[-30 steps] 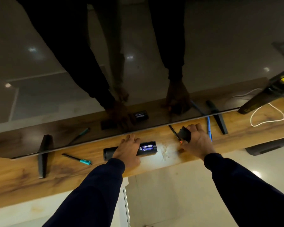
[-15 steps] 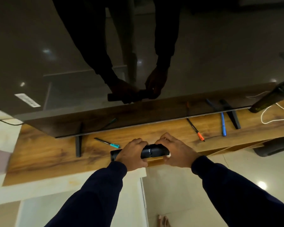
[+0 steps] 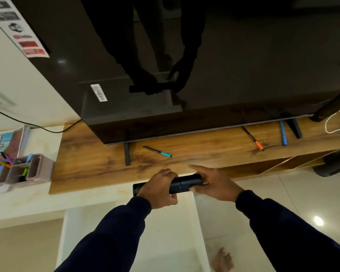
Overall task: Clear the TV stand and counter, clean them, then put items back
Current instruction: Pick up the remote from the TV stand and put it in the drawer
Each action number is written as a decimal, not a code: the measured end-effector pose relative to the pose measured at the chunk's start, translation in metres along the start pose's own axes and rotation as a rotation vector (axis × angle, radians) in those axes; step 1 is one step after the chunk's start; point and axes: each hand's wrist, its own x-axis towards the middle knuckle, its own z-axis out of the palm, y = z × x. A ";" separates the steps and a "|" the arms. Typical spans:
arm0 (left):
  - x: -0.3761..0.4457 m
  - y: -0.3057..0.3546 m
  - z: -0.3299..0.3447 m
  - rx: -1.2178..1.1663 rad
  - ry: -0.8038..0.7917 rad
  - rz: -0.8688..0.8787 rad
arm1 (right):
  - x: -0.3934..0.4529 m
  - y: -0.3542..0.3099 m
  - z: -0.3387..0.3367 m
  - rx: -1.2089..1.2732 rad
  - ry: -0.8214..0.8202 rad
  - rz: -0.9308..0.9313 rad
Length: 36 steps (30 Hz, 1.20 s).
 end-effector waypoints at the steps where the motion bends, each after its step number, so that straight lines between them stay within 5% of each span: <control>1: -0.008 -0.003 -0.001 0.002 0.003 0.008 | -0.003 -0.005 0.006 0.188 -0.007 0.086; 4: -0.028 -0.013 0.002 -0.003 -0.010 0.024 | -0.012 -0.010 0.025 0.680 -0.057 0.243; 7: -0.045 -0.019 0.007 -0.006 -0.032 0.040 | -0.020 -0.007 0.040 0.800 -0.114 0.285; 29: -0.081 -0.023 0.066 -0.040 -0.137 0.008 | -0.056 0.029 0.095 0.932 -0.120 0.409; 33: -0.087 -0.027 0.085 -0.113 -0.081 -0.104 | -0.056 0.024 0.109 0.859 -0.037 0.414; 36: -0.083 -0.023 0.108 -0.287 -0.023 -0.406 | -0.051 0.019 0.129 0.708 0.103 0.424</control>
